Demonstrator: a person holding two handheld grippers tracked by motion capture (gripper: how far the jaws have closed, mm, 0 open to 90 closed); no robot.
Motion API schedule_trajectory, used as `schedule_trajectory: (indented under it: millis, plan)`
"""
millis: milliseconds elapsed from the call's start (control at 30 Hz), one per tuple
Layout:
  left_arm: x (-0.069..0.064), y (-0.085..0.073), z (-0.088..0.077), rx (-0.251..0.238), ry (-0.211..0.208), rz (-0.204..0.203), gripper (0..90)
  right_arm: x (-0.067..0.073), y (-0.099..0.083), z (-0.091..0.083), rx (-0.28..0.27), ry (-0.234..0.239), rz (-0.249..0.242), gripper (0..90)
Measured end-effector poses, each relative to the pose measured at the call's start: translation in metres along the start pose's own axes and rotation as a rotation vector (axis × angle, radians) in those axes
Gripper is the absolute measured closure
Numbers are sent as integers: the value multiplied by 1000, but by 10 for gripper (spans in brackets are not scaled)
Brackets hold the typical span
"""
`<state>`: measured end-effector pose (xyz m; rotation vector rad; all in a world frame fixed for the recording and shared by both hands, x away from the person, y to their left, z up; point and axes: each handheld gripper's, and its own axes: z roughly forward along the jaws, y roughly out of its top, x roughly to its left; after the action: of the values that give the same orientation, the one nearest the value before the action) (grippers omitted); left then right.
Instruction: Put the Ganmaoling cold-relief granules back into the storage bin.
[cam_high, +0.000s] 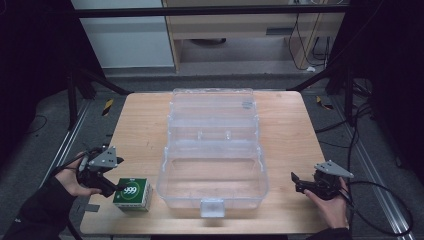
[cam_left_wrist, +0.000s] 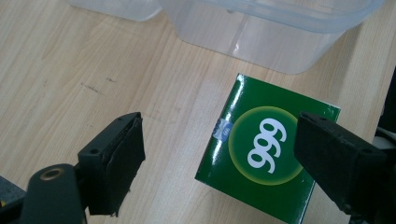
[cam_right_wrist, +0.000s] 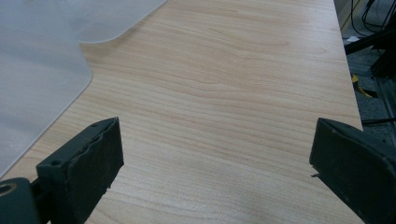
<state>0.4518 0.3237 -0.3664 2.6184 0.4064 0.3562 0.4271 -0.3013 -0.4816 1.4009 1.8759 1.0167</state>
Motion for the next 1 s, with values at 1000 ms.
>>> schedule_trajectory:
  millis: [1000]
  plan:
    - [-16,5,27,127,-80,103,122,2,-2,3,27,1,-28,20]
